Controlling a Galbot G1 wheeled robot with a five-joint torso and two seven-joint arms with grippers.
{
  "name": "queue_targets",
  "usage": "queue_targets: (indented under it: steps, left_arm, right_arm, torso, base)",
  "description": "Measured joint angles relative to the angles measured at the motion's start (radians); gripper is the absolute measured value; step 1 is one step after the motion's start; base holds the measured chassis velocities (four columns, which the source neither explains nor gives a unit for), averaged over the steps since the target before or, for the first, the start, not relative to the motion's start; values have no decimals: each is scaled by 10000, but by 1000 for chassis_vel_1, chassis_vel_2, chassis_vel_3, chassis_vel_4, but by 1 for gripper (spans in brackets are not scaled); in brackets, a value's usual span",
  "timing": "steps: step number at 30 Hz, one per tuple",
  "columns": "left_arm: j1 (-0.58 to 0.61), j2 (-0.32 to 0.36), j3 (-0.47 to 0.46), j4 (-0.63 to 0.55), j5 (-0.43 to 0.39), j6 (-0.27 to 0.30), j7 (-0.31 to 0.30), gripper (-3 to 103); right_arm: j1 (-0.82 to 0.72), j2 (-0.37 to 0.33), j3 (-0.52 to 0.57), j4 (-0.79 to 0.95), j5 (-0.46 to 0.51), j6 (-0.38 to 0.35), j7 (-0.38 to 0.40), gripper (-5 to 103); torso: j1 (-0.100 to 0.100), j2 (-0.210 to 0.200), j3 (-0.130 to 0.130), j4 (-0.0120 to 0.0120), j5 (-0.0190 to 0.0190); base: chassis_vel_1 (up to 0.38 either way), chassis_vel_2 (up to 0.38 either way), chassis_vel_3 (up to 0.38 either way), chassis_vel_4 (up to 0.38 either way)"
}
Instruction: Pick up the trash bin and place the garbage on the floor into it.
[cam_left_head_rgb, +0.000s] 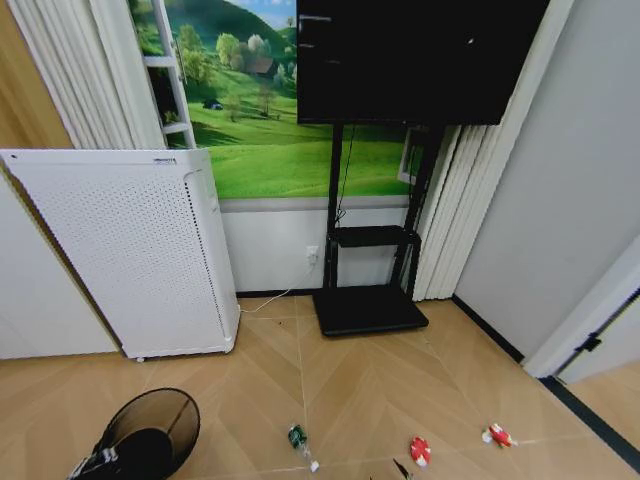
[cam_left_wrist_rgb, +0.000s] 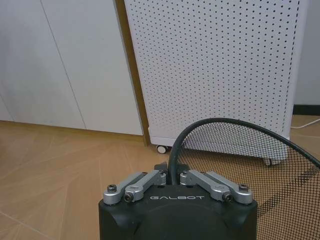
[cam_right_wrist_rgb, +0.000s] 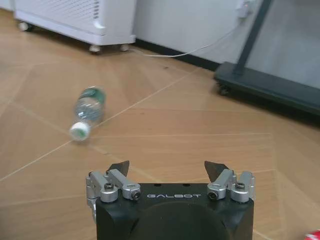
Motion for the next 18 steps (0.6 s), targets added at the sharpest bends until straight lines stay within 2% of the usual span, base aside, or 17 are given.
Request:
queue_targets:
  steps: [1, 2, 5, 7, 15, 18]
  left_arm:
    - [24, -23, -15, 0, 18, -11, -1, 6]
    - [63, -58, -43, 0, 47, -28, -4, 6]
    - [119, -103, -80, 0, 91, -45, -5, 6]
    - [172, -164, -155, 11, 188, -65, -9, 6]
    - [172, -252, -333, 38, 281, -65, -34, 6]
    - [203, -279, -445, 10, 282, -55, -40, 6]
  right_arm:
    - [77, 52, -33, -115, -173, 9, 11, 85]
    - [228, 133, -101, -289, -375, 8, 38, 90]
    - [511, 269, -218, -518, -558, -63, 67, 95]
    - [1200, 548, -508, -876, -706, -398, 60, 100]
    - [2222, 1306, -1137, -1595, -1257, -862, 72, 100]
    - [2472, 1500, -1585, -1685, -1261, -1062, 229, 100]
  torso:
    - [0, 1, 0, 1, 0]
    - [0, 1, 0, 1, 2]
    - [1, 0, 0, 2, 0]
    - [0, 0, 0, 4, 0]
    - [1, 0, 1, 3, -1]
    - [1, 1, 0, 2, -23]
  base:
    - [0, 0, 0, 0]
    - [0, 0, 0, 0]
    - [0, 0, 0, 0]
    - [0, 0, 0, 0]
    - [0, 0, 0, 0]
    - [0, 0, 0, 0]
